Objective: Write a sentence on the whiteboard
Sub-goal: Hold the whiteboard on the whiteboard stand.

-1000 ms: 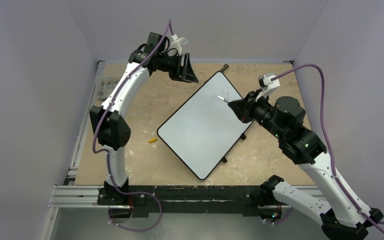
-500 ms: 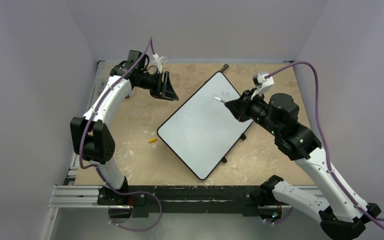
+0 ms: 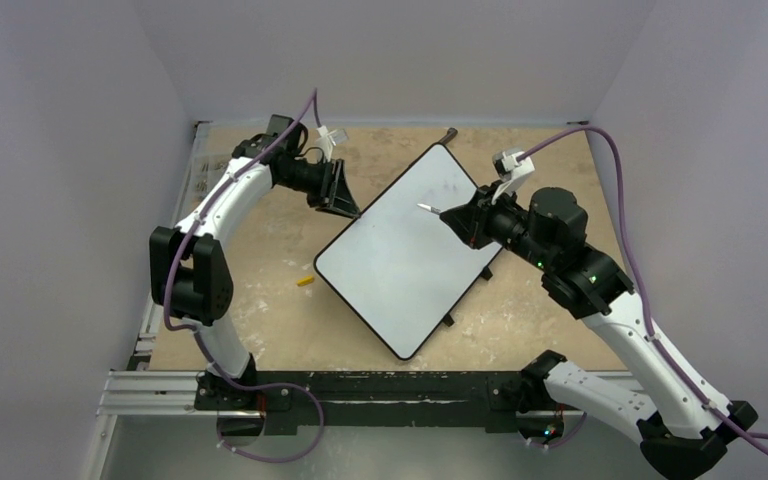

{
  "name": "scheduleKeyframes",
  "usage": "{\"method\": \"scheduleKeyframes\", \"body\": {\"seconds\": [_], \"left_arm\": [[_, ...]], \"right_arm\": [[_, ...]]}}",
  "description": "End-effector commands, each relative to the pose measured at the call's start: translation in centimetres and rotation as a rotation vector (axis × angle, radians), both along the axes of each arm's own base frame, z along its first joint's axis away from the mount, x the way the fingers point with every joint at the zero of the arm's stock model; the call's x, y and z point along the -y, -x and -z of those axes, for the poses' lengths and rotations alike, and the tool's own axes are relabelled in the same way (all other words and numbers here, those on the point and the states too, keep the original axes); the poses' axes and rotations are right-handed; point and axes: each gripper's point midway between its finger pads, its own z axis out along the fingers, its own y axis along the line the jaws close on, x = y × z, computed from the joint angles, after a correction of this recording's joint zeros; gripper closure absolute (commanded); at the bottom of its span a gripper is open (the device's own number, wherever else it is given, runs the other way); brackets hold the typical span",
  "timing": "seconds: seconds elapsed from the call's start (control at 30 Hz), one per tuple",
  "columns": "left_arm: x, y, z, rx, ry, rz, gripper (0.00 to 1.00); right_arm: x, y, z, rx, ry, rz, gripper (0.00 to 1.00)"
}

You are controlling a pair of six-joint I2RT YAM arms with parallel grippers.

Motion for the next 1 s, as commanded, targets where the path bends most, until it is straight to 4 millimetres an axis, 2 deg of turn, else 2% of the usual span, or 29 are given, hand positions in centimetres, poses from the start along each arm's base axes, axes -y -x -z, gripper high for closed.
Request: {"method": "scheduleKeyframes", "body": {"seconds": [0.0, 0.43, 0.57, 0.7, 0.73, 0.97], "left_arm": [[0.9, 0.6, 0.9, 0.015, -0.01, 0.055, 0.65], [1.8, 1.2, 2.0, -0.027, -0.01, 0.087, 0.71], [2.0, 1.3, 2.2, -0.03, -0.011, 0.096, 0.79], [2.1, 1.3, 2.2, -0.034, -0.006, 0.102, 0.98], [2.2, 1.3, 2.2, -0.033, -0.004, 0.106, 1.0], [2.4, 1.6, 2.1, -0.015, -0.024, 0.113, 1.0]], "right_arm": [[-0.3, 0.0, -1.1, 0.039, -0.031, -0.014, 1.0], [-0.1, 0.4, -1.1, 0.033, -0.044, -0.011, 1.0], [-0.4, 0.8, -0.8, 0.044, -0.044, -0.043, 1.0], [-1.4, 1.7, 0.1, 0.07, -0.023, -0.144, 1.0], [-1.6, 1.8, 0.5, 0.074, -0.01, -0.161, 1.0], [-3.6, 2.3, 3.2, 0.052, 0.05, -0.31, 1.0]]}}
